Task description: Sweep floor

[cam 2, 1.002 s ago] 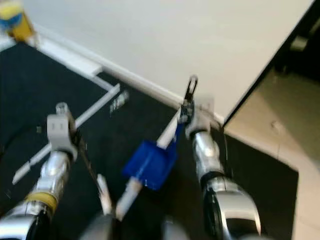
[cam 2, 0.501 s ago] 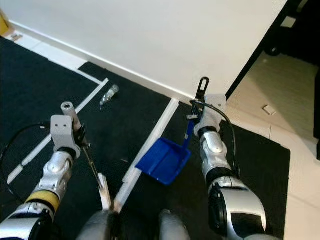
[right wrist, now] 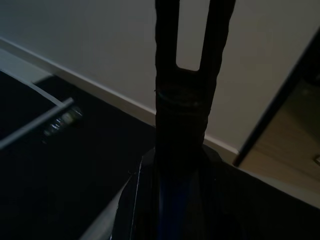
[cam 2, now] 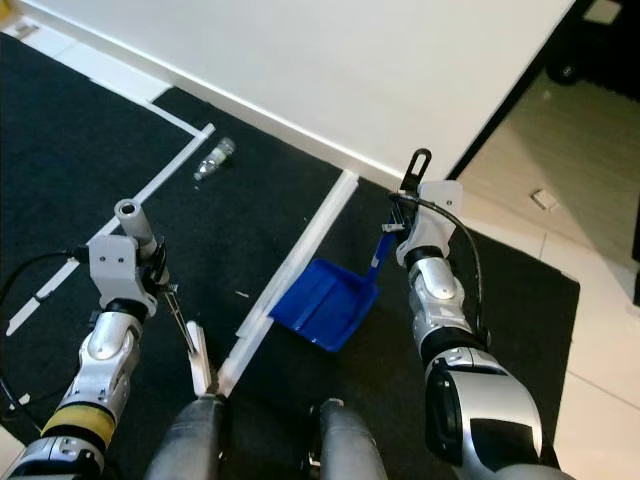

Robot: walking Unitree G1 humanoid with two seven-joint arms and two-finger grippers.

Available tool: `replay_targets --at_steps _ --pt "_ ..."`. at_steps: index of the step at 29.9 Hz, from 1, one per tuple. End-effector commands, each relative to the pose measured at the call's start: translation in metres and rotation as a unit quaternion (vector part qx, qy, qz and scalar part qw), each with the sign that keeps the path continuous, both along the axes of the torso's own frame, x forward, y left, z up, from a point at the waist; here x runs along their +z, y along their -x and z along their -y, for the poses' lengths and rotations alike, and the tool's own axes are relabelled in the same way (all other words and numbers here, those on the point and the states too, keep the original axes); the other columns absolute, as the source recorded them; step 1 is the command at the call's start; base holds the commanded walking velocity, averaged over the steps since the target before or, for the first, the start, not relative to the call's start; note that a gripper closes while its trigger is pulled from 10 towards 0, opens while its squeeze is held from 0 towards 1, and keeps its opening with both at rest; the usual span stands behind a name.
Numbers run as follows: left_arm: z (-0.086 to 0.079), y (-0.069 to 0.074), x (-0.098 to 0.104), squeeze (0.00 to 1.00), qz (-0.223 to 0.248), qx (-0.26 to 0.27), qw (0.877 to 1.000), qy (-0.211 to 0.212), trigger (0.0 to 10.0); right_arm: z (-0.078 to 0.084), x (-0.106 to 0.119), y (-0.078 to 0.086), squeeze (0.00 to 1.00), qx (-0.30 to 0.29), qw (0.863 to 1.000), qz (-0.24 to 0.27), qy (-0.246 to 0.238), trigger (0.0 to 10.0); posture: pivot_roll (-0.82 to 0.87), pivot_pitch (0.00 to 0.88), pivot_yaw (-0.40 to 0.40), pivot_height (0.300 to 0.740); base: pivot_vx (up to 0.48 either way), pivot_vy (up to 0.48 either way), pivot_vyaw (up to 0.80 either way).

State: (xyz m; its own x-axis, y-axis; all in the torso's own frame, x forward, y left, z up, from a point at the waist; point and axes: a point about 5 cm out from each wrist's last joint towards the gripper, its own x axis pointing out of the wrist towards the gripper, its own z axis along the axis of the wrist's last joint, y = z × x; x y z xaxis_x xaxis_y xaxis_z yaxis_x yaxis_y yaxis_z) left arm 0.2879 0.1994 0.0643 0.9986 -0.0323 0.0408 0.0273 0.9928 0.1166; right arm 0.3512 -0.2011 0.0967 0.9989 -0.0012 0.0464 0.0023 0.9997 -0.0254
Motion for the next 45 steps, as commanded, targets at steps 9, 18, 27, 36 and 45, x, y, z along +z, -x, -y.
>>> replay_targets --at_steps 9,18,27,36,45 --pt "0.005 0.024 0.004 0.0 0.015 -0.064 0.996 -0.068 10.0 -0.017 -0.034 0.013 0.0 0.021 0.996 -0.084 -0.005 10.0 0.26 0.297 -0.124 0.74 0.0 0.0 0.0" --pt "0.009 0.031 0.009 0.0 0.015 -0.063 0.996 -0.065 10.0 -0.001 -0.072 0.041 1.0 -0.019 0.985 -0.17 0.001 10.0 0.28 0.284 -0.113 0.74 0.0 0.0 0.0" --pt "0.015 0.018 0.016 0.0 0.031 -0.058 0.997 -0.04 10.0 0.017 -0.058 0.037 0.0 -0.063 0.99 -0.121 -0.043 10.0 0.2 0.21 -0.112 0.74 0.0 0.0 0.0" --pt "0.037 -0.001 0.013 0.0 0.017 -0.085 0.996 -0.016 10.0 0.019 -0.045 0.044 0.0 -0.089 0.993 -0.011 -0.083 10.0 0.13 0.131 -0.087 0.74 0.0 0.0 0.0" --pt "0.035 -0.006 0.015 0.0 0.021 -0.089 0.996 -0.014 10.0 0.024 -0.039 0.048 0.0 -0.149 0.986 0.031 -0.072 10.0 0.12 0.097 -0.051 0.74 0.0 0.0 0.0"
